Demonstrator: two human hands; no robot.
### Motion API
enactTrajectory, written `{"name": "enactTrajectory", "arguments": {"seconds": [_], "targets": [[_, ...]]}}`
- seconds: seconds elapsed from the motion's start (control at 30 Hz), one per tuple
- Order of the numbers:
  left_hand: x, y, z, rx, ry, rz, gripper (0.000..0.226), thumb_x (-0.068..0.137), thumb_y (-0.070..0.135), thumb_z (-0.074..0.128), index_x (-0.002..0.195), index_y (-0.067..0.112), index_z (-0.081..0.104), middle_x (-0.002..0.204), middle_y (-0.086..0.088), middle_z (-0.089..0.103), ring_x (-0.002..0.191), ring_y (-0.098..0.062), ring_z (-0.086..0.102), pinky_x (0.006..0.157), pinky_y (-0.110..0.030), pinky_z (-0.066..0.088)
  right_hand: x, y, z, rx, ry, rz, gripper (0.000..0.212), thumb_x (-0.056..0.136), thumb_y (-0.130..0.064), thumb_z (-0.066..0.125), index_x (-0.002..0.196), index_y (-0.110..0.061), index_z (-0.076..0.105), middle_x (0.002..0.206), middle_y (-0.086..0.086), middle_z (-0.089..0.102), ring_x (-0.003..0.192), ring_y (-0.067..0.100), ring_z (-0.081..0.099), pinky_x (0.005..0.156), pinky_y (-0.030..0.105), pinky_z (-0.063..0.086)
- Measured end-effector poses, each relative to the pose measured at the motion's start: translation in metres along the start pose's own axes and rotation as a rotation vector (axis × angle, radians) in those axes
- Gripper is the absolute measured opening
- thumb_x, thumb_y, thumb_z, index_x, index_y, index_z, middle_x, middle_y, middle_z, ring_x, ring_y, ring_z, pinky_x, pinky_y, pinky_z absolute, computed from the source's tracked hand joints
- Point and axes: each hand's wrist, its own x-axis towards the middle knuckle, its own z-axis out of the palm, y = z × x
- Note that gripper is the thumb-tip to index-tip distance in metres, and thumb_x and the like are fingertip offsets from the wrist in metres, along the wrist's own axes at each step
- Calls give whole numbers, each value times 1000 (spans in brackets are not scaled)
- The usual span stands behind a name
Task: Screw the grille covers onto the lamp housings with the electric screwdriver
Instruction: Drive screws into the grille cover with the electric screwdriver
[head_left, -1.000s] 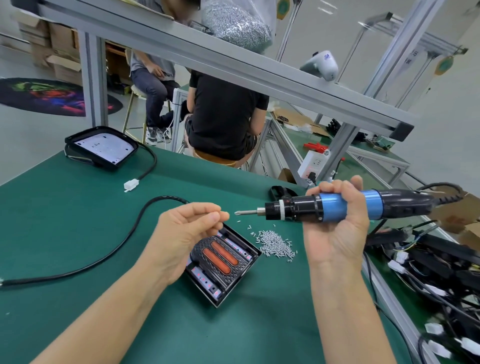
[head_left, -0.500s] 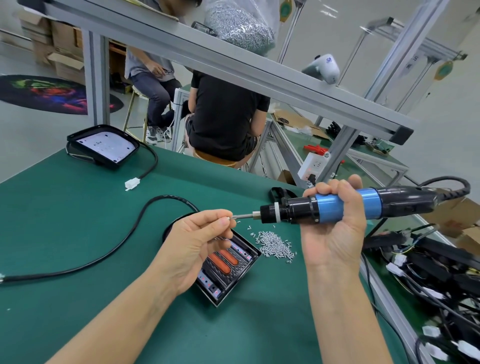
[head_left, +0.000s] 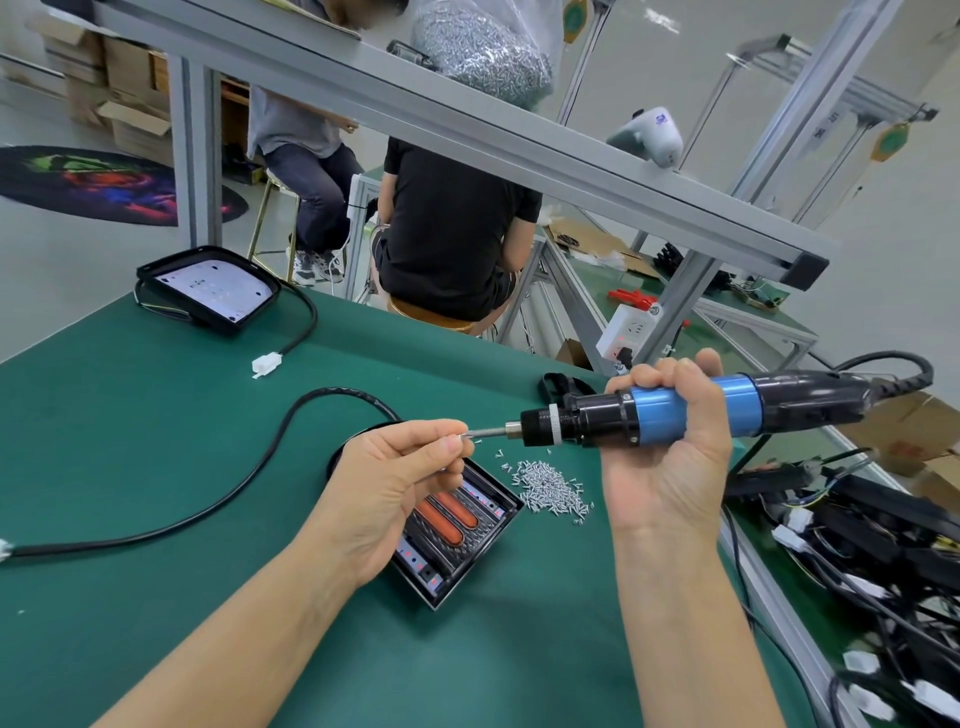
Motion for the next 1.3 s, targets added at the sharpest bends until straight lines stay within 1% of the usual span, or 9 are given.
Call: {"name": "enactTrajectory", "arguments": {"seconds": [0.6,0.7,0.8,0.87,0.93,1.0,1.07,1.17,1.3], "targets": [[8,-6,1,144,19,157,16,65,10,70,77,13,78,75,-11,73,63,-13,64,67,-21,56,-2,4,-6,-37,8,-43,31,88,1,54,106,-24,53,72,-5,57,62,9,58,70,24,52],[6,-8,1,214,4,155,21,68,4,71,82,18,78,84,-8,75,71,-10,66,70,-17,54,-1,3,-8,-36,25,-40,31,86,1,55,105,-23,54,71,-5,58,61,9,58,69,24,53],[8,-5,-7,371,-7,201,46,71,-2,74,104,30,71,106,5,72,88,-7,61,80,-19,51,0,3,-13,-27,51,-33,31,86,2,55,104,-24,55,70,-5,58,61,9,59,69,24,53],[12,1,-23,462,114,226,54,71,6,77,114,36,63,118,12,65,102,-6,56,85,-22,46,1,3,-17,-49,53,-34,31,88,1,55,105,-24,55,71,-5,59,62,9,59,70,24,53],[18,7,-46,666,263,178,64,72,20,80,128,32,52,132,10,54,119,-8,48,96,-26,37,2,1,-22,-88,53,-45,32,89,1,55,106,-25,55,71,-6,58,63,9,58,71,24,53],[22,5,-67,905,335,-6,92,65,45,83,142,23,37,145,3,42,133,-14,36,108,-34,29,3,1,-25,-131,59,-55,32,89,2,54,106,-26,54,70,-6,58,63,9,58,71,24,53],[23,-4,-75,1156,342,-154,117,55,71,75,148,17,28,151,-3,33,141,-20,24,114,-41,21,5,4,-29,-151,70,-53,33,89,2,53,105,-26,54,69,-7,58,62,9,58,71,24,53],[31,-15,-71,1407,322,-187,116,56,77,69,147,18,28,151,-5,30,143,-22,16,114,-41,12,7,11,-32,-163,84,-43,34,90,4,53,105,-26,54,69,-6,57,62,8,58,70,24,53],[39,-13,-65,1389,306,-201,112,45,75,77,136,21,39,141,-1,40,136,-20,24,111,-39,16,10,21,-32,-190,111,-39,34,90,4,54,104,-27,55,71,-5,56,61,9,58,71,25,52]]}}
